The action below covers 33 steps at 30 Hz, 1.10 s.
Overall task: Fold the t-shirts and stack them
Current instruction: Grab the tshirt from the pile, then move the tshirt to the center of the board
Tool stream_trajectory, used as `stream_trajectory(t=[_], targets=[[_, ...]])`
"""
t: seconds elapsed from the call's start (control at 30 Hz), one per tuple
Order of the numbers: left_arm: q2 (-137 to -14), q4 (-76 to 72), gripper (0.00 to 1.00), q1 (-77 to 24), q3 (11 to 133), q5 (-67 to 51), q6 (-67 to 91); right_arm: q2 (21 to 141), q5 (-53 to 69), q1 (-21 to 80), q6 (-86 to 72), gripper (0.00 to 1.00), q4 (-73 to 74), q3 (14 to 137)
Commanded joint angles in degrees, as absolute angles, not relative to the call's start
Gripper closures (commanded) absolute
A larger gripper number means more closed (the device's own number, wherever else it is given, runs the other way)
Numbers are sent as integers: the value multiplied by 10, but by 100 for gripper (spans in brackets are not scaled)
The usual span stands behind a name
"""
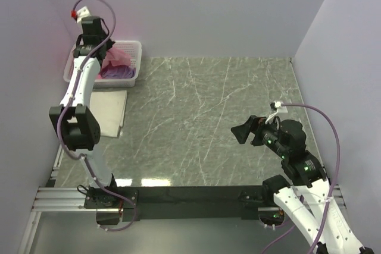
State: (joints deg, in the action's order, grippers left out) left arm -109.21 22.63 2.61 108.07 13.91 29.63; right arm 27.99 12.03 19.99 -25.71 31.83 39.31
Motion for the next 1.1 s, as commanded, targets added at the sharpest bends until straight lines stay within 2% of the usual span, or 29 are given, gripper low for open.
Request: stream_trajectory(t=[0.0, 0.2, 0.4, 0.5, 0.6, 0.63, 0.67, 0.7, 0.73, 0.8, 0.83, 0.93, 1.07], targets=[[-1000, 237, 99, -46, 1136, 86, 265, 267, 96, 200, -250, 1, 318, 422], [-928, 254, 99, -177, 1166, 11, 281, 243, 60, 200, -248, 1, 330, 455], [-922, 250, 99, -308, 1191, -72, 297, 213, 25, 200, -246, 1, 325, 469], [-907, 241, 99, -337, 1140, -74, 301, 210, 20, 200, -242, 1, 330, 478], [-878, 194, 96, -342, 1019, -77, 308, 212, 18, 200, -240, 1, 343, 482], [-854, 165, 93, -342, 940, -62, 319, 214, 22, 200, -237, 1, 347, 481], [-840, 147, 76, -342, 900, -28, 322, 219, 23, 200, -236, 1, 351, 480], [-817, 134, 67, -342, 860, -2, 321, 222, 24, 200, -237, 1, 353, 476], [-806, 127, 51, -341, 793, 35, 323, 234, 24, 200, -239, 0, 360, 475], [-782, 136, 38, -338, 743, 110, 337, 249, 28, 200, -242, 0, 367, 471], [-774, 154, 29, -334, 709, 122, 344, 266, 28, 200, -243, 0, 373, 470], [-731, 160, 15, -337, 642, 120, 362, 306, 32, 200, -243, 0, 381, 460], [-693, 191, 11, -366, 573, 103, 413, 372, 14, 200, -261, 0, 392, 450]])
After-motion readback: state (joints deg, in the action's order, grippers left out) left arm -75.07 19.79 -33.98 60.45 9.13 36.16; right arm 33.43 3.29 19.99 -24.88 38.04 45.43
